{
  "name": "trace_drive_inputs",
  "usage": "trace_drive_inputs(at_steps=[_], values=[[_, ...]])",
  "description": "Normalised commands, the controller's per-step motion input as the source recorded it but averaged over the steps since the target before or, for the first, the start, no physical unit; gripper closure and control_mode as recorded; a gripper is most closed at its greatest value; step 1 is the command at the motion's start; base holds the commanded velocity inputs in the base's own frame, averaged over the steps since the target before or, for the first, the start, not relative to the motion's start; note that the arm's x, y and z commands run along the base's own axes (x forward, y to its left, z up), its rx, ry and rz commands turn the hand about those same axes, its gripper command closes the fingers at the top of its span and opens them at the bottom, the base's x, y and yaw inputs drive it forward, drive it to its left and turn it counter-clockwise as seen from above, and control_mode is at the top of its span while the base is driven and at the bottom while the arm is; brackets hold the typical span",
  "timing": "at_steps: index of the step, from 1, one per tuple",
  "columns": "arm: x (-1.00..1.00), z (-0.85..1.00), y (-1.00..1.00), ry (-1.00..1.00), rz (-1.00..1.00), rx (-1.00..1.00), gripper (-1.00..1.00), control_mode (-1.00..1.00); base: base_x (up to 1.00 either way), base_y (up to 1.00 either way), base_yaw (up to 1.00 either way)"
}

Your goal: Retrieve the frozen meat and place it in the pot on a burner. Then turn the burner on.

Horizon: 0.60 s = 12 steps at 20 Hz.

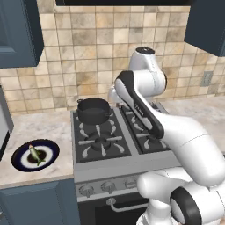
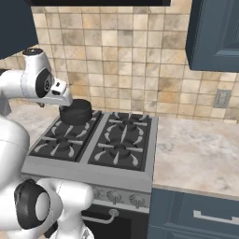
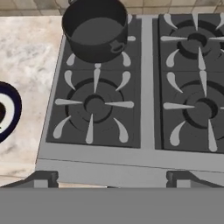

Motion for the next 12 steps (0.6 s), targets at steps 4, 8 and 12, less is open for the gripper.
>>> trace_drive_inputs(at_steps=[4, 8, 12], values=[[0.00, -0.07, 0.74, 0.00, 0.03, 0.00, -1.00, -1.00, 0.00, 0.00, 0.00], [-0.09, -0.04, 0.83, 0.00, 0.09, 0.00, -1.00, -1.00, 0.00, 0.00, 0.00], [-0.31, -0.10, 0.71, 0.04, 0.14, 0.00, -1.00, -1.00, 0.00, 0.00, 0.00]])
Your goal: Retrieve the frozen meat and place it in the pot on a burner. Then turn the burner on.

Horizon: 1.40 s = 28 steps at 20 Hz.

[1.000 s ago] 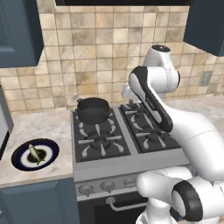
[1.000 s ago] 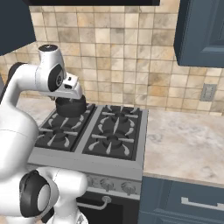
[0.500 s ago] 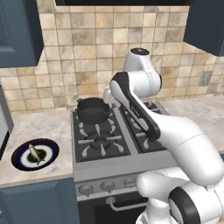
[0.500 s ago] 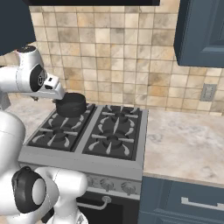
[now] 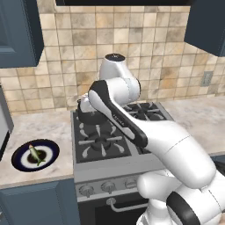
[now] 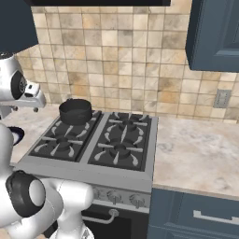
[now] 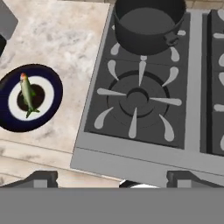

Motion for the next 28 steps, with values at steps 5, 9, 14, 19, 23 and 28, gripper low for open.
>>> trace_drive_inputs(at_steps=[5, 9, 14, 19, 23, 28], values=[[-0.35, -0.31, 0.62, 0.07, 0.16, 0.00, -1.00, -1.00, 0.00, 0.00, 0.00], [-0.24, -0.33, 0.55, 0.08, 0.12, 0.00, -1.00, -1.00, 0.00, 0.00, 0.00], [-0.10, -0.19, 0.46, 0.00, 0.02, 0.00, -1.00, -1.00, 0.00, 0.00, 0.00], [0.00, -0.18, 0.08, 0.02, 0.00, 0.00, -1.00, -1.00, 0.00, 0.00, 0.00], [0.00, -0.23, 0.19, 0.01, 0.00, -0.03, -1.00, -1.00, 0.00, 0.00, 0.00], [0.00, -0.19, 0.34, 0.00, 0.00, -0.05, -1.00, -1.00, 0.00, 0.00, 0.00]])
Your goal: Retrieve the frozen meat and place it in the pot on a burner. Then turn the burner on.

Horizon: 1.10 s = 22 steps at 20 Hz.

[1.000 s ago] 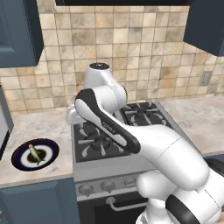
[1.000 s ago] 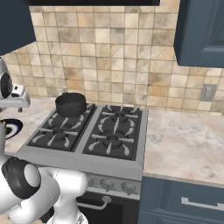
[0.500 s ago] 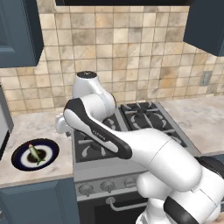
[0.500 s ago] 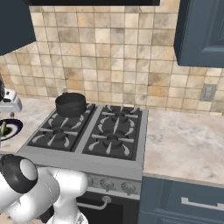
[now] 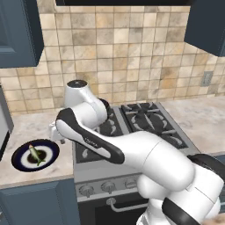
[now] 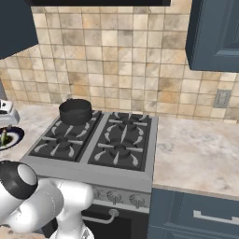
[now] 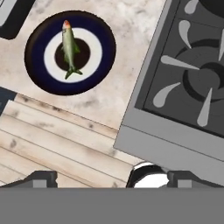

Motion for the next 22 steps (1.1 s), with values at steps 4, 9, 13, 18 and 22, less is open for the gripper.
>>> trace_drive_inputs(at_steps=[4, 9, 13, 18, 22], values=[[0.07, -0.17, 0.42, 0.02, -0.05, -0.02, -1.00, -1.00, 0.00, 0.00, 0.00], [0.33, -0.29, 0.41, 0.00, -0.20, 0.00, -1.00, -1.00, 0.00, 0.00, 0.00], [0.52, -0.29, 0.43, 0.00, -0.22, 0.00, -1.00, -1.00, 0.00, 0.00, 0.00], [0.40, -0.06, 0.31, 0.01, -0.05, 0.00, -1.00, -1.00, 0.00, 0.00, 0.00], [0.16, -0.10, 0.21, 0.03, 0.04, 0.00, -1.00, -1.00, 0.00, 0.00, 0.00]])
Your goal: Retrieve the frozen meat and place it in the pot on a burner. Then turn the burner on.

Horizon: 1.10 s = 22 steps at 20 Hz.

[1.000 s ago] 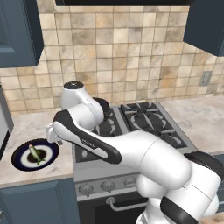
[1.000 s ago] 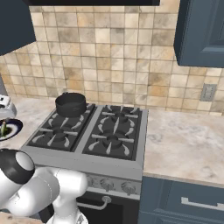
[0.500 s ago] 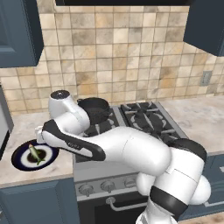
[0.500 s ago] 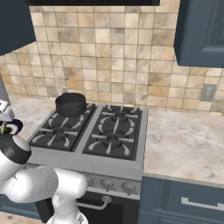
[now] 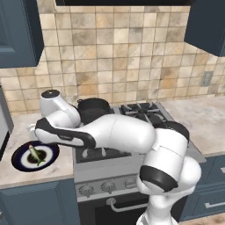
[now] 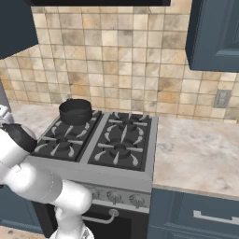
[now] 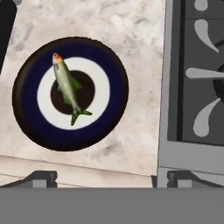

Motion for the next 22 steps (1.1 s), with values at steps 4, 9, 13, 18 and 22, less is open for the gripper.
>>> trace_drive_inputs(at_steps=[4, 9, 13, 18, 22], values=[[0.06, -0.21, 0.24, 0.00, 0.06, 0.00, -1.00, -1.00, 0.00, 0.00, 0.00], [0.16, -0.26, 0.09, -0.03, 0.00, -0.01, -1.00, -1.00, 0.00, 0.00, 0.00], [0.28, -0.24, 0.12, 0.00, 0.00, 0.00, -1.00, -1.00, 0.00, 0.00, 0.00], [0.19, -0.20, 0.24, 0.00, 0.00, -0.01, -1.00, -1.00, 0.00, 0.00, 0.00], [0.02, -0.05, 0.32, 0.06, 0.00, -0.01, -1.00, -1.00, 0.00, 0.00, 0.00]])
